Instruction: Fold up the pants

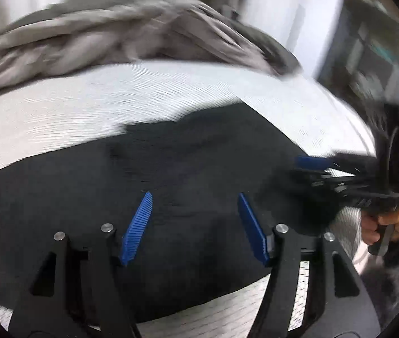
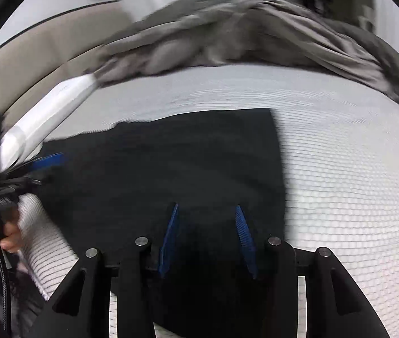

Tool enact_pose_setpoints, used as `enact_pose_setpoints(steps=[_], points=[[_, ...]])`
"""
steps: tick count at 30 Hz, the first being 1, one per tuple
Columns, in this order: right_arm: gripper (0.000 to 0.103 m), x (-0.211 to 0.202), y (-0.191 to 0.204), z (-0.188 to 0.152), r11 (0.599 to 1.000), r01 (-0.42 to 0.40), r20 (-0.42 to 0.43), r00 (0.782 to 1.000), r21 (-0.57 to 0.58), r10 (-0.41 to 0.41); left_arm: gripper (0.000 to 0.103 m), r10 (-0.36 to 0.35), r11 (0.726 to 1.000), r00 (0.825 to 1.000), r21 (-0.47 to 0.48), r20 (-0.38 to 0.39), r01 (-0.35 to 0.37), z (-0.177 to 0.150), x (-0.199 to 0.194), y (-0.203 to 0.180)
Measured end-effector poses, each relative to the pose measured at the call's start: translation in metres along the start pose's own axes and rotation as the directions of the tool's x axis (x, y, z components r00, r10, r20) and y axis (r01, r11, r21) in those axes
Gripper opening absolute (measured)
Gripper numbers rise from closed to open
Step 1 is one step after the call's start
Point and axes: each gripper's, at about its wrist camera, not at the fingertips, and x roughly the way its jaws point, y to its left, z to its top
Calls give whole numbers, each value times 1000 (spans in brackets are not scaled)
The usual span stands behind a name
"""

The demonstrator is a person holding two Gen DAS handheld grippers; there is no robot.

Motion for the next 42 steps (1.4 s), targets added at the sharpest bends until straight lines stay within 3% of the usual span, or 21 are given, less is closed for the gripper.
enact_pose_setpoints(steps=[1,3,5,7,11,16,19,22,25,27,29,33,36,39,42], points=[[42,8,9,-2,1000,-1,-16,1000,-27,1,61,-7,999,999,34,-34,8,-2,13,-10],[42,30,18,-13,997,11,-70,997,-75,-16,61,48,997,992,73,-115,-40,-11,37,-18],[42,40,17,-22,993,26,-91,995,-117,-37,61,53,992,992,119,-116,-40,-20,37,-16],[42,27,1,-31,980,105,-72,990,-168,-118,61,38,992,992,124,-119,-23,-26,30,-11],[50,3,-50,-44,976,204,-70,975,-77,-209,61,33,995,993,93,-112,-22,-26,21,-9],[50,-30,-47,-31,986,167,41,985,-16,-166,61,24,998,1000,58,0,-24,3,7,-18],[50,-16,-18,-11,996,84,59,995,-28,-82,61,62,998,997,21,-40,-62,21,35,-23],[50,16,5,-2,997,40,6,999,-60,-40,61,110,994,988,8,-105,-110,22,66,-13],[49,52,2,-11,984,104,-83,990,-145,-117,61,66,998,993,-1,-97,-66,18,61,-4],[49,47,-14,-12,985,128,-75,988,-120,-137,62,98,995,990,1,-99,-98,12,55,0],[49,34,-33,-12,978,190,-76,978,-84,-197,62,73,997,993,-28,-94,-76,8,47,7],[49,16,-31,-6,983,174,-13,985,-52,-174,62,88,995,996,-43,-2,-88,27,26,2],[50,19,-13,14,995,98,32,995,-22,-97,62,77,996,997,-54,-9,-77,40,36,-4],[50,52,9,29,997,70,-4,998,-28,-70,56,102,993,989,-49,-105,-107,40,74,-2],[50,87,16,20,988,122,-123,983,-99,-134,47,90,996,990,-17,-105,-92,36,77,4]])
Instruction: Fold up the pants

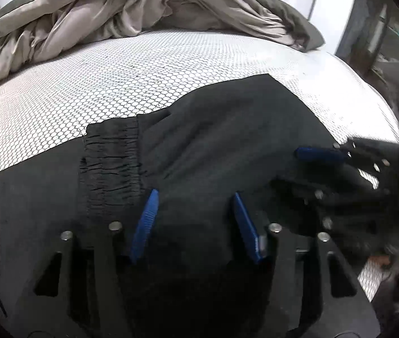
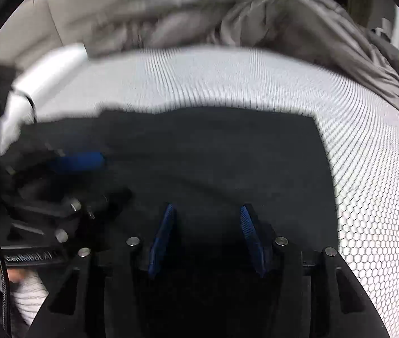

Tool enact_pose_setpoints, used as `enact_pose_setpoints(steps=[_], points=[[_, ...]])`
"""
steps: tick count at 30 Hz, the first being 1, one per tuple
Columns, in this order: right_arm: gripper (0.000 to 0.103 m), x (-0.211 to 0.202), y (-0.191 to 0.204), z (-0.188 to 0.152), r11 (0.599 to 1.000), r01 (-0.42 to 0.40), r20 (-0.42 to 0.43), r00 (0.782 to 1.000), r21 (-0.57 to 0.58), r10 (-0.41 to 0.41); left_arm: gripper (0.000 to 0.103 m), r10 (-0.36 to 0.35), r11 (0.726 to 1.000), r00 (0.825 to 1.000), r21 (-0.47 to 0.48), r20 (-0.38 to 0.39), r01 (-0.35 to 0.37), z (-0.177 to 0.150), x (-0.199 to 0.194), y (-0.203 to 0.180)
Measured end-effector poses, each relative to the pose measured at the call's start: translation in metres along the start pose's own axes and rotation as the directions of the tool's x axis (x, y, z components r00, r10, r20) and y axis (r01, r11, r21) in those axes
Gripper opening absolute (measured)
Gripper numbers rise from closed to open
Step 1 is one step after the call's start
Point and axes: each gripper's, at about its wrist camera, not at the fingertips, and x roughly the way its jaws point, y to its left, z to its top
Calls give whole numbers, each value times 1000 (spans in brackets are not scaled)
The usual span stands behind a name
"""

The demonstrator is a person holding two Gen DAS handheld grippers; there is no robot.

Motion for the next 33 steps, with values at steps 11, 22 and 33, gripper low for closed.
enact_pose_setpoints(steps=[11,22,33], points=[[50,-33,-57,-10,977,141,96,983,159,-158,46,-2,993,995,-115,103,14,16,-40,27],[50,15,14,23,997,73,10,997,-23,-72,36,-1,980,1000,-197,25,5,32,17,52],[51,-10,4,47,991,57,133,988,118,-72,30,20,971,999,-237,35,-11,42,12,58]])
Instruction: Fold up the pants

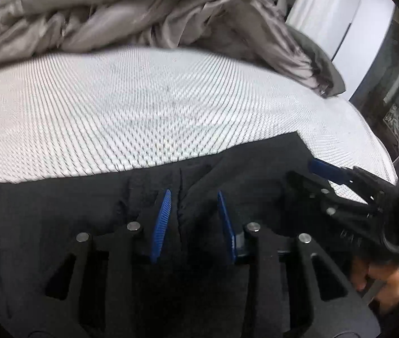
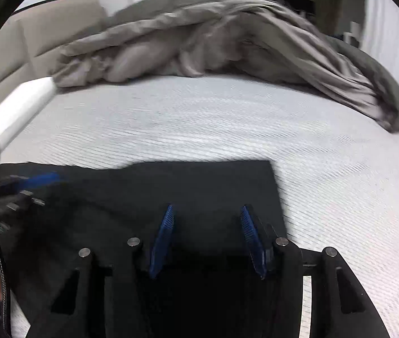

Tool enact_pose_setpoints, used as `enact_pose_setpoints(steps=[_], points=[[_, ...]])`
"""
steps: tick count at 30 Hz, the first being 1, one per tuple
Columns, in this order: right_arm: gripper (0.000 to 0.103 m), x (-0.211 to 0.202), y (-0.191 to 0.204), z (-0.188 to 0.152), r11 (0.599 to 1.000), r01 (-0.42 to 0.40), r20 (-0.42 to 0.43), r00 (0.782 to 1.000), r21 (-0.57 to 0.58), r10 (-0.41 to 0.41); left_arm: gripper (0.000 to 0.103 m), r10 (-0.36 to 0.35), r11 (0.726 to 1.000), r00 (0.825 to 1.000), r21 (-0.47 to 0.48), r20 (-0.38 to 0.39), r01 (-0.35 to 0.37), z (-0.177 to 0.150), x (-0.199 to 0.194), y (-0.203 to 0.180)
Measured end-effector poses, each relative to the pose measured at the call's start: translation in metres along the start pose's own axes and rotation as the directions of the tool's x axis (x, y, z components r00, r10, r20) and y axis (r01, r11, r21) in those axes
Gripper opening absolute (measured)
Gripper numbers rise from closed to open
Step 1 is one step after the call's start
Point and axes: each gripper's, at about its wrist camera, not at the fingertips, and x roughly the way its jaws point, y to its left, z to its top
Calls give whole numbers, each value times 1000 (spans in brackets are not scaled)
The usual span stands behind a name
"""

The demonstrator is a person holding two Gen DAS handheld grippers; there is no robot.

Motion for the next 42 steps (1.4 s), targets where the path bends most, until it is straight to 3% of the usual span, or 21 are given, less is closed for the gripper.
enact_pose_setpoints(steps=[3,6,8,10,11,14,16,17,18,21,22,23,25,29,31,32,34,36,37,39,42], points=[[51,26,21,4,999,-45,-48,998,-22,44,30,7,1000,1000,11,-5,-7,-4,11,3],[51,55,23,8,997,1,-131,991,-80,-12,30,-31,1000,999,-2,-9,30,-6,11,10],[51,53,1,6,991,125,-125,983,-56,-131,30,-39,999,999,-2,-9,39,-6,11,11],[51,49,-26,7,961,274,-122,954,-27,-275,30,-27,1000,1000,15,-12,27,-8,10,9],[51,45,-40,4,955,298,-127,947,13,-294,30,-17,1000,1000,25,-13,18,-8,9,7],[51,16,-58,-4,976,185,-110,979,119,-172,31,30,998,1000,51,-2,-30,-11,-14,-1],[51,-13,-40,-2,992,99,-47,994,80,-95,33,24,997,998,77,52,-28,-16,-39,-6],[52,-24,-30,-5,997,46,-33,999,56,-44,42,1,995,997,101,75,-9,-22,-52,-12],[52,-32,-15,-11,999,-23,-33,999,32,24,51,-10,993,997,115,74,2,-27,-55,-14],[52,-27,13,-29,985,-170,-96,981,20,171,51,-33,990,999,137,-1,33,-46,-46,-17],[52,-18,20,-37,983,-181,-136,974,-4,179,51,7,988,999,156,-31,-2,-55,-37,-16],[52,-14,25,-45,989,-137,-162,979,-51,127,51,41,985,999,169,-30,-36,-59,-35,-14],[58,-14,23,-57,985,14,-131,991,-174,-37,51,80,983,997,165,-18,-76,-65,-40,-7],[57,-33,-21,-62,990,128,-118,984,-57,-134,51,64,993,997,99,40,-67,-75,-78,8],[57,-46,-23,-62,996,81,-84,993,-26,-82,51,2,992,997,122,77,-12,-84,-96,-1],[57,-57,-14,-64,1000,7,-63,998,-29,-9,51,-28,990,997,140,76,17,-87,-99,-8],[58,-61,10,-68,991,-110,-67,992,-71,105,52,-118,974,993,194,19,113,-99,-94,-24],[58,-57,32,-82,977,-182,-120,978,-112,169,51,-122,967,991,218,-49,130,-108,-83,-27],[58,-53,44,-88,974,-174,-146,977,-143,153,50,-68,970,995,229,-70,82,-114,-77,-22],[58,-43,34,-91,975,-133,-152,983,-180,106,46,-79,967,994,238,-70,93,-120,-82,-15],[58,-52,-3,-92,987,-105,-134,987,-124,88,47,-42,957,997,283,-65,59,-130,-105,-9]])
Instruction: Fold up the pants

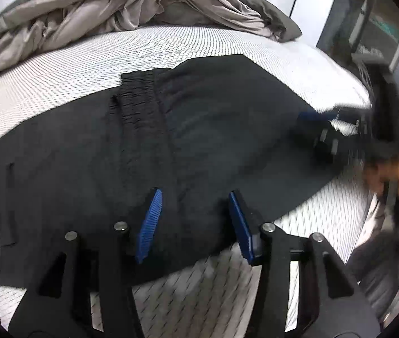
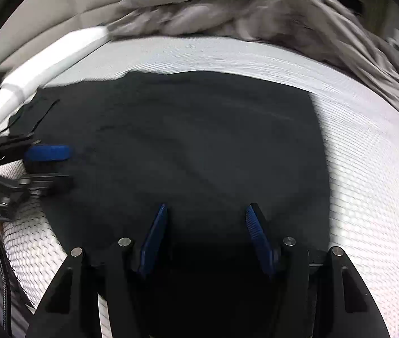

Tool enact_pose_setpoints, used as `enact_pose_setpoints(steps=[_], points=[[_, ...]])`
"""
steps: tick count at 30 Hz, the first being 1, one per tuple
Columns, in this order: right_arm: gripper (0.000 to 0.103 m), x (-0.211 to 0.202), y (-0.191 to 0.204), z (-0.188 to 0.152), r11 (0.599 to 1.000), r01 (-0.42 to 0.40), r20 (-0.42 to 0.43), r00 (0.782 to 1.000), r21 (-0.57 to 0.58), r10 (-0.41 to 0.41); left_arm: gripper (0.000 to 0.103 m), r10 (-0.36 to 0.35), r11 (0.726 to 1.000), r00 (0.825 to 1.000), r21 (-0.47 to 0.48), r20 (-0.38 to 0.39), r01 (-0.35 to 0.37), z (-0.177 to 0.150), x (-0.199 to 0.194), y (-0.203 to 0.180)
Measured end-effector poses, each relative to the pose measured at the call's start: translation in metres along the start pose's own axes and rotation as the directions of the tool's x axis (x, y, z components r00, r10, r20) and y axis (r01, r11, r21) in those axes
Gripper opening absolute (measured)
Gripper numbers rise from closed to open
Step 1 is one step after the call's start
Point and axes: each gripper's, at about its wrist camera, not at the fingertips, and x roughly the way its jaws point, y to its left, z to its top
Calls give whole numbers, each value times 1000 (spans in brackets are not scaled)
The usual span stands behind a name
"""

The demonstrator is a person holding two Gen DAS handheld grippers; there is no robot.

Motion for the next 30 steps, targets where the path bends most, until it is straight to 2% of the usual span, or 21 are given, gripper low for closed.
enact_pose_setpoints(steps=[1,3,5,6,8,10,11,12,13,14,15,17,18,20,22,23,26,30], points=[[58,-6,-23,-3,999,22,11,1000,40,-23,47,25,1000,1000,-1,1,-25,-6,-8,6],[58,-19,-55,-13,993,-19,44,999,113,15,47,37,999,999,-41,17,-36,-13,-25,19],[68,-32,-89,-21,965,-67,72,996,254,50,51,35,990,998,-141,60,-26,-15,-47,46],[68,-36,-105,-24,935,-112,92,992,337,86,58,59,974,994,-224,92,-37,-18,-61,65],[68,-32,-128,-25,888,-183,107,983,422,152,64,98,943,987,-329,130,-51,-16,-74,94],[68,-22,-137,-26,844,-263,116,965,466,237,65,133,903,980,-426,148,-59,-19,-84,122],[62,-13,-139,-25,818,-297,123,954,493,273,65,146,885,978,-462,151,-61,-21,-88,131],[51,-9,-131,-22,805,-317,129,947,501,293,65,157,868,976,-493,152,-63,-23,-92,140],[26,-5,-128,-17,802,-325,132,945,501,300,65,176,839,972,-540,158,-64,-28,-98,152],[18,-4,-125,-11,809,-312,124,949,499,289,65,186,824,969,-562,160,-66,-30,-101,159],[14,-11,-123,-6,821,-312,152,950,478,273,65,209,798,965,-598,160,-74,-37,-109,168],[13,-28,-109,-1,855,-290,168,956,430,240,65,233,769,961,-634,152,-86,-46,-114,185],[13,-26,-105,1,879,-254,141,966,403,214,67,240,758,960,-645,146,-91,-49,-115,191],[30,-7,-99,-1,927,-117,17,993,358,119,67,257,739,958,-665,129,-109,-63,-120,205],[34,-6,-98,-5,921,-118,31,993,372,114,67,264,718,959,-685,105,-123,-76,-121,218],[43,-12,-97,-4,920,-121,45,993,372,112,67,262,704,960,-700,100,-119,-85,-123,224],[61,-32,-91,-5,939,-95,71,995,330,76,67,230,653,969,-753,96,-80,-110,-127,238],[62,-38,-91,-11,940,-100,65,994,325,83,67,134,586,983,-810,122,21,-135,-117,264]])
